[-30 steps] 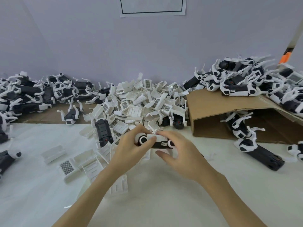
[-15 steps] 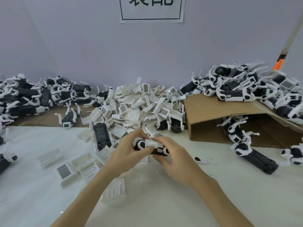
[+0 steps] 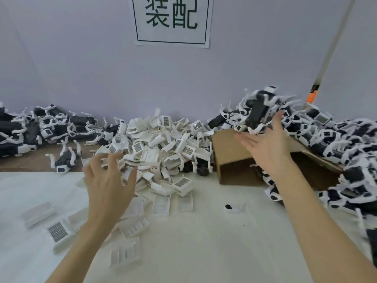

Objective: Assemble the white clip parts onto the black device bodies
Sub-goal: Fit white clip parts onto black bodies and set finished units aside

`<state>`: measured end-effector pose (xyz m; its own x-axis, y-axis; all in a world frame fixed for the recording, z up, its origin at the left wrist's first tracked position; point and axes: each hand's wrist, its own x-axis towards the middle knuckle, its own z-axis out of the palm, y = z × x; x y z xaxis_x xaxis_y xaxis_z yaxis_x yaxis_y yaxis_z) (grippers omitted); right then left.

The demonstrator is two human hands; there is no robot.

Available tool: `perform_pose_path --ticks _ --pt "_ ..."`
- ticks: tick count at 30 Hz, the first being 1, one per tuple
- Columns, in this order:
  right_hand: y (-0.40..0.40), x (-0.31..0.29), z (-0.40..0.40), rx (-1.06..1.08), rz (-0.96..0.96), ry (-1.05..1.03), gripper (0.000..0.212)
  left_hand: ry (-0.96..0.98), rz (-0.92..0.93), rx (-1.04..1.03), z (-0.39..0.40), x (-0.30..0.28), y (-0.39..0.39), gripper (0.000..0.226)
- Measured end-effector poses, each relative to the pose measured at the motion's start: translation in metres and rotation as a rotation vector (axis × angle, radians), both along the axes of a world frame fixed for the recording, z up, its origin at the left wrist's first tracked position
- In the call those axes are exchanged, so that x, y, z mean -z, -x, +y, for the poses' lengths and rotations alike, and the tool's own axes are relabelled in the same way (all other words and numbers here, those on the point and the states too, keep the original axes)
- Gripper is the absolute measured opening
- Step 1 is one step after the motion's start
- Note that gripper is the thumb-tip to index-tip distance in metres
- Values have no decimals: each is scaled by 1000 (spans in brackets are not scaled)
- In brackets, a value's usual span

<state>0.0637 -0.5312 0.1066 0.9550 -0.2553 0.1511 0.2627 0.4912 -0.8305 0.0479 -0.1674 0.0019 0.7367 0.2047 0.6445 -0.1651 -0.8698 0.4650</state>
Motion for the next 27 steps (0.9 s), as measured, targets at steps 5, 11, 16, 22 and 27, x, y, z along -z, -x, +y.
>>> perform_pose_path --ticks 5,11,16,22,27 --pt "6 14 4 15 116 132 52 -65 276 -80 14 14 -6 79" --pt "38 85 64 -158 141 437 33 33 181 -30 17 14 -8 69" --pt "48 113 94 -249 159 562 32 271 96 84 18 3 -5 61" --pt "54 117 107 -302 169 551 31 514 25 298 -7 -6 5 51" --pt "54 117 114 -386 246 246 33 659 94 572 -30 -10 19 39"
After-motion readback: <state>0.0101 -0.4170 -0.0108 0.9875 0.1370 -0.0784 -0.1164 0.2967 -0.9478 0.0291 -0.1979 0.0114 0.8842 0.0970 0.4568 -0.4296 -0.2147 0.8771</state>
